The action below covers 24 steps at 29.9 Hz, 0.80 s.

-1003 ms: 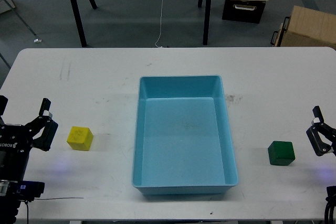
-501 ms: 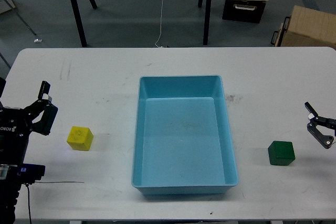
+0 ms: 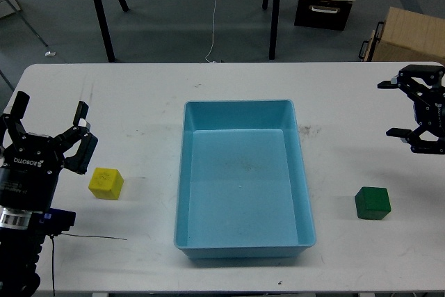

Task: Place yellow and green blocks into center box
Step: 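Lower the right gripper onto the green cube and close it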

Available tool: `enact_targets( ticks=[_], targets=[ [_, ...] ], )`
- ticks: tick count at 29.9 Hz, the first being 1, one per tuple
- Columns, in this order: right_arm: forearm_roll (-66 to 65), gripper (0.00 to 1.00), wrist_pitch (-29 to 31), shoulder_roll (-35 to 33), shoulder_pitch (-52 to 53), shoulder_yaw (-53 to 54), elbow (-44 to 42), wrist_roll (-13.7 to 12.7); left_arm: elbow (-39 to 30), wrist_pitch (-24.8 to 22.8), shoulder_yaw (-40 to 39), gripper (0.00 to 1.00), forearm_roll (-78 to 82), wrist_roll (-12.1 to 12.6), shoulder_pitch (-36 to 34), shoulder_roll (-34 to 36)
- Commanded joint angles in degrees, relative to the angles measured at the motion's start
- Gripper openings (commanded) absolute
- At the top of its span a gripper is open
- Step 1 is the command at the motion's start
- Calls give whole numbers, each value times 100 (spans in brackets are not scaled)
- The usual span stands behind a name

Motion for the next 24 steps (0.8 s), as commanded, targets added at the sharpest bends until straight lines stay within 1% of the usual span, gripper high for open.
enact_targets(
  ticks=[1, 4, 6, 9, 13, 19, 24],
  targets=[
    [-926, 100, 80, 468, 2192, -2698, 76, -10, 91, -5, 34, 100, 169, 9, -105, -19],
    [-1409, 100, 518, 803, 3205, -3984, 181, -10, 91, -5, 43, 100, 178, 9, -105, -28],
    [-1708, 100, 835, 970, 3497, -4329, 199, -10, 91, -5, 43, 100, 178, 0, -88, -37],
    [-2165, 100, 850, 1119, 3463, -4462, 243, -10, 100, -5, 52, 100, 178, -17, -44, -72],
    [-2544, 100, 850, 1234, 3077, -4699, 322, -10, 100, -5, 52, 100, 187, -8, -35, -274],
    [-2378, 100, 850, 1427, 2523, -4708, 304, -10, 126, -5, 61, 100, 406, -17, -17, -344],
    [-2404, 100, 850, 1419, 2470, -4717, 296, -10, 231, -5, 210, 100, 459, -17, -26, -406]
  ],
)
